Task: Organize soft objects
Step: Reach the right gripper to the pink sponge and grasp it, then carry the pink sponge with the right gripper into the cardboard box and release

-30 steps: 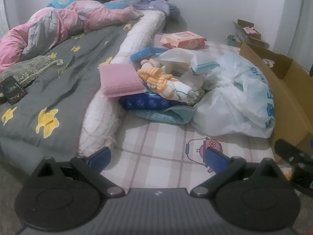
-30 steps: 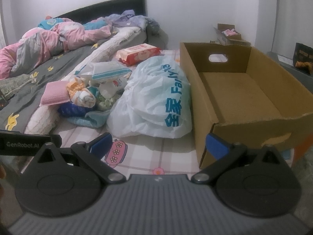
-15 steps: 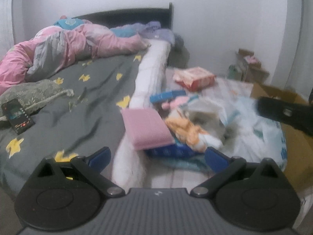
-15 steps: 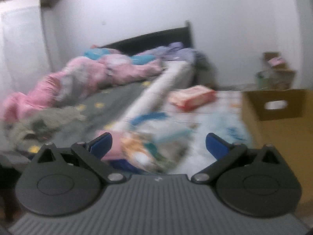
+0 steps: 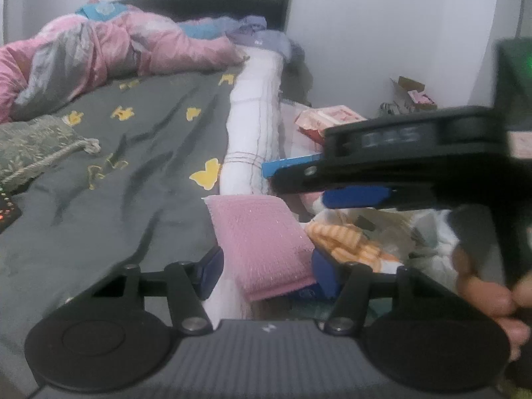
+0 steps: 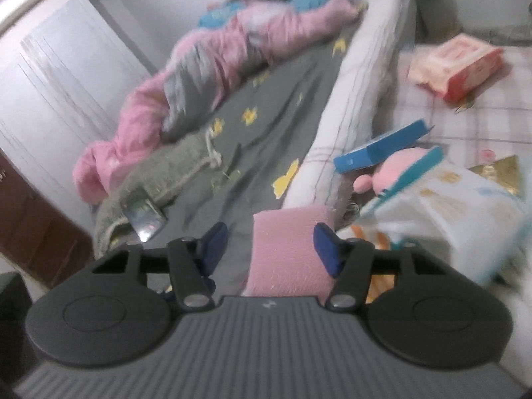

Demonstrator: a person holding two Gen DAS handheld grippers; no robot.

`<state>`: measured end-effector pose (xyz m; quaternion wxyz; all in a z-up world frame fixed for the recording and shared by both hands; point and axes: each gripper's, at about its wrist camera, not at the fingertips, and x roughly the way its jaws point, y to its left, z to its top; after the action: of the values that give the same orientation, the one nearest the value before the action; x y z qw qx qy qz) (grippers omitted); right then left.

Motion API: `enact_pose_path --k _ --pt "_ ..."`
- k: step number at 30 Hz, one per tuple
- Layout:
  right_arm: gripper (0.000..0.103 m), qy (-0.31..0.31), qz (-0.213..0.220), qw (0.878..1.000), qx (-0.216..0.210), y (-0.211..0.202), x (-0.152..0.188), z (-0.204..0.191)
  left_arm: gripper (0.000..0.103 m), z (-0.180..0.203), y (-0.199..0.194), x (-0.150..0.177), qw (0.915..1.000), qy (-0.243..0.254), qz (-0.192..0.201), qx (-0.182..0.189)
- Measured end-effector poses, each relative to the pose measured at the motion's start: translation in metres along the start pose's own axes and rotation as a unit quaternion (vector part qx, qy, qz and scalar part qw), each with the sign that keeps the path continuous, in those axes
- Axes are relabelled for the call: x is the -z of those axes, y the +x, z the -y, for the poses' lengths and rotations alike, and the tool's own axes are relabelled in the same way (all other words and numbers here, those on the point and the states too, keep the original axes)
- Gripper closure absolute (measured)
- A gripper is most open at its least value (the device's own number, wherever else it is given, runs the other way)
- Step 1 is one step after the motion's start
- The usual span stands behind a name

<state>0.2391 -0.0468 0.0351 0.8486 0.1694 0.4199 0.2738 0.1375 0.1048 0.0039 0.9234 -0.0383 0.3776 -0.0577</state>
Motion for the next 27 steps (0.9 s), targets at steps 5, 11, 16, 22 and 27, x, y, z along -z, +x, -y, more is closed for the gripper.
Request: enact_pose_path --k 5,11,16,22,27 --pt "0.046 0.016 -0.073 0.997 0.022 0.054 -0.019 0.013 0.044 -0.007 0.029 -0.008 0.9995 -0.006 -0.031 0.0" --pt "0.041 0.014 -0.107 0.993 0.05 0.087 -0.026 0.021 0.042 -0.016 0.052 -0.011 0.9982 -0.023 -0.055 0.002" --pt "0.035 0.017 -0.136 0.99 0.031 0.103 -0.028 0.016 0.044 -0.019 0.052 -0.012 0.9984 -0.03 -0.048 0.005" --pt "0.04 0.018 -0.121 0.992 0.0 0.087 -0.03 0.007 0.048 -0.018 0.027 -0.02 0.9993 -0.023 -0.014 -0.025" --pt "0.045 0.021 -0.087 0.995 -0.041 0.05 -0.04 -0.006 0.048 -0.002 -0.013 -0.035 0.9985 -0.005 0.032 -0.045"
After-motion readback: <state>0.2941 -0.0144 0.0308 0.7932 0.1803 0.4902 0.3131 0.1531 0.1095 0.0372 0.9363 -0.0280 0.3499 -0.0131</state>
